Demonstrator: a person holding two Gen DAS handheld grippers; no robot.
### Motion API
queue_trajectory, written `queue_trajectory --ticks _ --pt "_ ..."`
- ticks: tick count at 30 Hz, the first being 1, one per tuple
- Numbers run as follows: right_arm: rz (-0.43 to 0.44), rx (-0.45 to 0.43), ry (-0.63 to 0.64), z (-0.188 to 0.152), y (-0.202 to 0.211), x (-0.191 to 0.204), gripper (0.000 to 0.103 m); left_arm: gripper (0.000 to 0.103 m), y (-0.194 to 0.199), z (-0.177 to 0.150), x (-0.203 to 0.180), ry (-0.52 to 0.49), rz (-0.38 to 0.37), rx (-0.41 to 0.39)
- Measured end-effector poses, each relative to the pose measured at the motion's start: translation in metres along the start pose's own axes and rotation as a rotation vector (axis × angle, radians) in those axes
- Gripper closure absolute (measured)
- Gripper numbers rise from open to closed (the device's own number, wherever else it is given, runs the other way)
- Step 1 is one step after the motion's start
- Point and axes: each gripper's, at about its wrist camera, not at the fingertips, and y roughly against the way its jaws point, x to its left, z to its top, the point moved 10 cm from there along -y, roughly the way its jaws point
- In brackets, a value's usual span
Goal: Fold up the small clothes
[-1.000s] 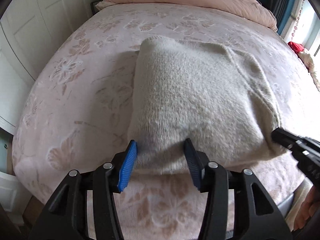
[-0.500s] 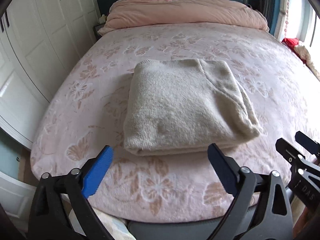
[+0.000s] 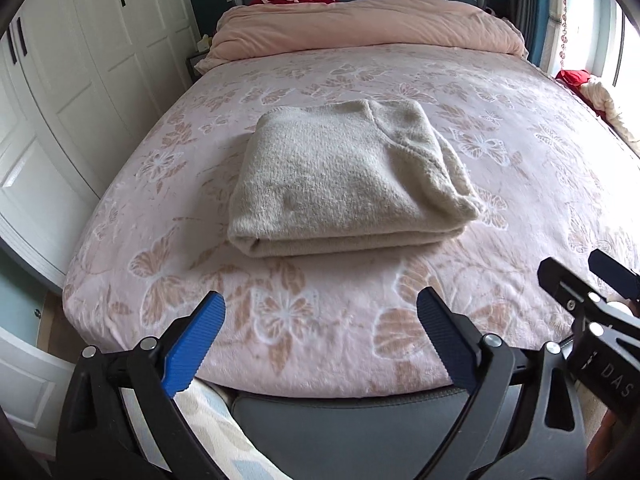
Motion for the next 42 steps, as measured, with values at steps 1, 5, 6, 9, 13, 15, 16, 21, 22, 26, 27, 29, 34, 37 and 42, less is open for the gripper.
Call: queue_trajectory --ticks 1,5,6,9,13,15,16,21,22,26,27,29,34,37,42 --pt "0.001 0.001 0.001 -0.001 0.0 0.001 0.029 0.009 0.002 -0.001 0.0 0.003 0.004 -0.004" --pt "0.005 0.006 0.001 -0.006 0.002 0.004 0.029 0.009 0.007 -0.001 0.001 0.025 0.015 -0.027" --pt "0.005 0.004 -0.002 -0.007 0.002 0.003 0.029 0.009 0.008 0.0 0.002 0.035 0.015 -0.031" --pt "0.003 -0.002 -0.014 -0.007 0.004 0.003 0.029 0.009 0.006 -0.002 0.002 0.057 -0.005 -0.028" --pt "-0.005 -0.006 -0.015 -0.007 0.006 0.004 0.029 0.009 0.007 -0.003 0.003 0.076 -0.007 -0.039" --pt "-0.004 0.0 -0.013 -0.008 0.006 0.005 0.029 0.009 0.008 -0.003 0.004 0.077 0.006 -0.046" --pt "-0.006 -0.001 -0.01 -0.008 0.006 0.006 0.029 0.009 0.008 -0.004 0.005 0.079 0.01 -0.047" --pt "-0.016 -0.007 -0.002 -0.009 0.008 0.008 0.029 0.009 0.007 -0.007 0.007 0.094 -0.007 -0.04" --pt "-0.018 -0.01 -0.002 -0.009 0.009 0.009 0.029 0.009 0.008 -0.007 0.007 0.096 -0.008 -0.041" --pt "-0.02 -0.016 0.0 -0.008 0.011 0.009 0.029 0.009 0.009 -0.006 0.007 0.098 -0.01 -0.05" --pt "-0.02 -0.017 -0.001 -0.008 0.011 0.009 0.029 0.009 0.01 -0.006 0.007 0.097 -0.007 -0.054" --pt "-0.022 -0.019 -0.004 -0.008 0.011 0.008 0.029 0.01 0.011 -0.005 0.006 0.092 -0.002 -0.06" --pt "-0.025 -0.02 -0.01 -0.007 0.011 0.006 0.029 0.011 0.011 -0.003 0.005 0.088 0.006 -0.062" --pt "-0.029 -0.018 -0.011 -0.007 0.01 0.005 0.029 0.011 0.009 -0.004 0.005 0.088 0.006 -0.053" --pt "-0.034 -0.019 -0.012 -0.007 0.01 0.005 0.029 0.011 0.009 -0.004 0.005 0.089 0.008 -0.05"
